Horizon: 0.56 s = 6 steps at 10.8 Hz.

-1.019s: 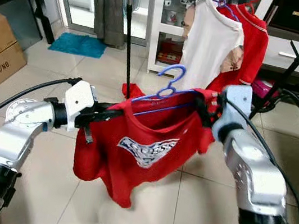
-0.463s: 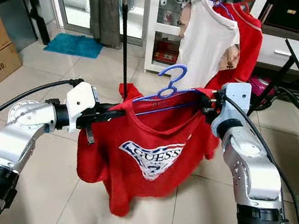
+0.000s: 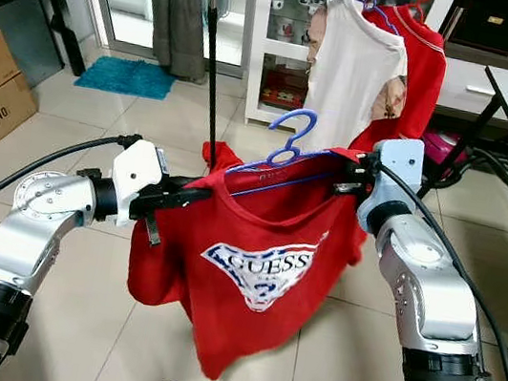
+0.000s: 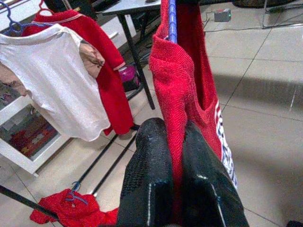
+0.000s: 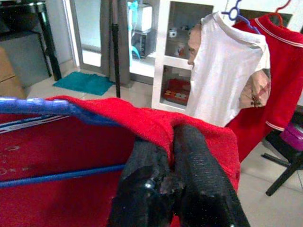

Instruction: Hang hanger

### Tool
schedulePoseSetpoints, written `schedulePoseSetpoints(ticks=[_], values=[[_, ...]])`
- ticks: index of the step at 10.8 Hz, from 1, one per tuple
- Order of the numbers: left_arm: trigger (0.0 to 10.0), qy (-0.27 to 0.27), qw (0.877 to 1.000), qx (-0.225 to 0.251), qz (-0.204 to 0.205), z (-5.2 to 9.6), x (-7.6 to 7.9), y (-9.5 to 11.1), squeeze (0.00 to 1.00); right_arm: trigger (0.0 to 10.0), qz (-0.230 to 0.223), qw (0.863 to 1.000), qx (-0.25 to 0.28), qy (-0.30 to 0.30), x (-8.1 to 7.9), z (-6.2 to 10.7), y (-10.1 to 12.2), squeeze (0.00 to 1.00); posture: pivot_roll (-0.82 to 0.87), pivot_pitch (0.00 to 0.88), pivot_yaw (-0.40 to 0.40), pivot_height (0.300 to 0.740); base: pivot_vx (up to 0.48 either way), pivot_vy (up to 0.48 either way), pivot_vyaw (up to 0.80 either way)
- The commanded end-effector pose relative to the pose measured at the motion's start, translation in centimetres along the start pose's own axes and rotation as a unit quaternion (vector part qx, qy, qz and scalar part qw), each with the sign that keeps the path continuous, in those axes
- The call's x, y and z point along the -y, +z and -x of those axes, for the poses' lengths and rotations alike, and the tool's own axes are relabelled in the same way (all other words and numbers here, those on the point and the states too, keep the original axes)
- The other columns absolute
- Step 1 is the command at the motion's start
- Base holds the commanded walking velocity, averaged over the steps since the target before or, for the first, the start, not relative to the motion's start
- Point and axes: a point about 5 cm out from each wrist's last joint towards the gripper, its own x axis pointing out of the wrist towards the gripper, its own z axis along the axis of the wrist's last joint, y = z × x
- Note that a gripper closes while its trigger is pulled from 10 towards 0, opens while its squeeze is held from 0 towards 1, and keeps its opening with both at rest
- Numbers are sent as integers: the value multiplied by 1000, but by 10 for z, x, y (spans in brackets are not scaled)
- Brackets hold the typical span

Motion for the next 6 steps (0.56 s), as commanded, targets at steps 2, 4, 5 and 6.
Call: schedulePoseSetpoints(ticks=[2,4,5,6], values=[[0,0,999,-41,-12,0,-2,-7,0,0,15,999,27,26,-9,1,16,0,4,0,51,740,0,0,0],[0,-13,997,-81,-11,-8,3,-17,0,0,17,998,36,42,-17,1,24,0,-9,0,60,740,0,0,0],[0,-11,996,-87,-11,-10,2,-18,0,0,20,998,36,45,-18,1,25,0,-11,0,61,740,0,0,0],[0,14,996,-89,-13,-15,-5,-17,0,0,28,997,32,58,-22,3,25,0,-13,0,61,740,0,0,0]])
